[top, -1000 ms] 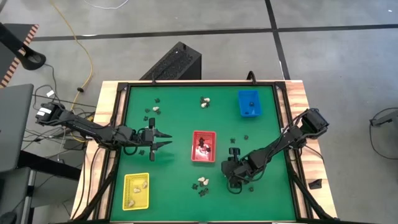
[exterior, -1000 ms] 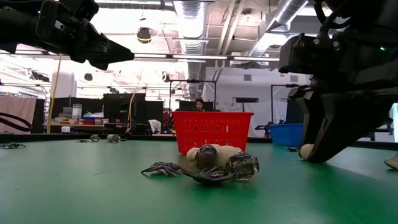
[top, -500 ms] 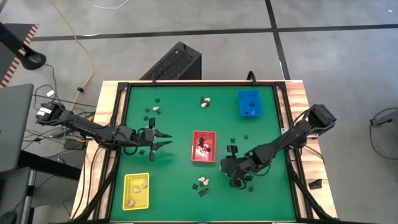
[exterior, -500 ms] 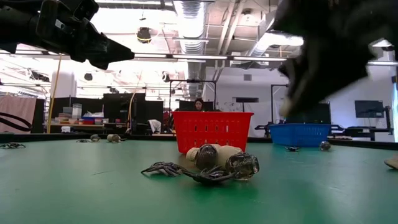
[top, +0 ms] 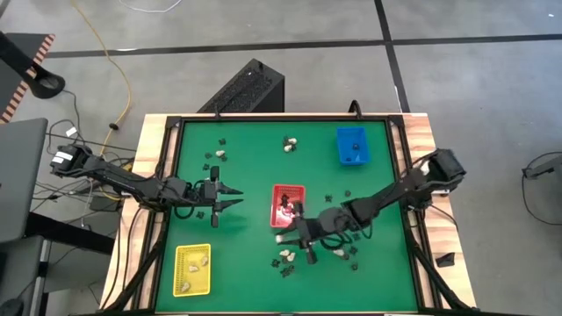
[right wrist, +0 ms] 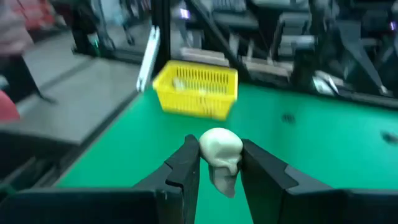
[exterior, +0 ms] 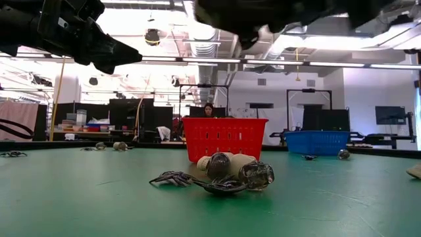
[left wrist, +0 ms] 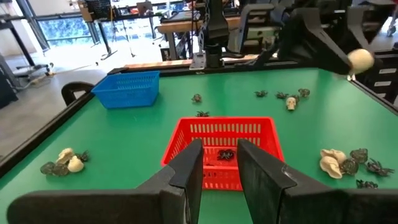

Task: Sort Halloween decoration
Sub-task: Put the white skull toy into the yellow bin

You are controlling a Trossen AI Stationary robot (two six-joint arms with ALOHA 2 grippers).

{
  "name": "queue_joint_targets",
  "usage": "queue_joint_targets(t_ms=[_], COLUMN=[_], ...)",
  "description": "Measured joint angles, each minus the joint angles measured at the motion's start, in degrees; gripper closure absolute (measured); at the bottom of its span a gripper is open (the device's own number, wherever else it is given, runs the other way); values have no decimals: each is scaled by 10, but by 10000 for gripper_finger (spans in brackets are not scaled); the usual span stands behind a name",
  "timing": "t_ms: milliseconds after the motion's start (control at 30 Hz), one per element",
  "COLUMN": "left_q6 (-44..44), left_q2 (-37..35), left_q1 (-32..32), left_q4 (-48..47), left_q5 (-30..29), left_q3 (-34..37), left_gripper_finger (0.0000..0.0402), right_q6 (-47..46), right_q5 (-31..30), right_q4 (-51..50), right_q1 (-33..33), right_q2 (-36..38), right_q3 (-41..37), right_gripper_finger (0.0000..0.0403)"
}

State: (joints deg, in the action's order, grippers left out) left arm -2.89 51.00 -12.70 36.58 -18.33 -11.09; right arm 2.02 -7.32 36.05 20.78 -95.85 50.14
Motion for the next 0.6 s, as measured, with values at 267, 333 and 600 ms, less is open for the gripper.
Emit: queue_joint_targets(t_ms=[267,333,600], left_q6=[15,15,17], left_q2=[0,0,0], left_q1=[0,0,-9], left_q4=[-17,-18,-53], left_q5=[1,2,15], left_q3=[0,0,0], left_gripper_finger=[313,313,313], right_q6=[15,15,16], right_q5=[104,120,177], right_q4=[125,121,68], right_q1=[-29,-29,-41], right_q2=[-170,-215,-356], right_q3=[142,200,396], right_gripper_finger=[271,271,271])
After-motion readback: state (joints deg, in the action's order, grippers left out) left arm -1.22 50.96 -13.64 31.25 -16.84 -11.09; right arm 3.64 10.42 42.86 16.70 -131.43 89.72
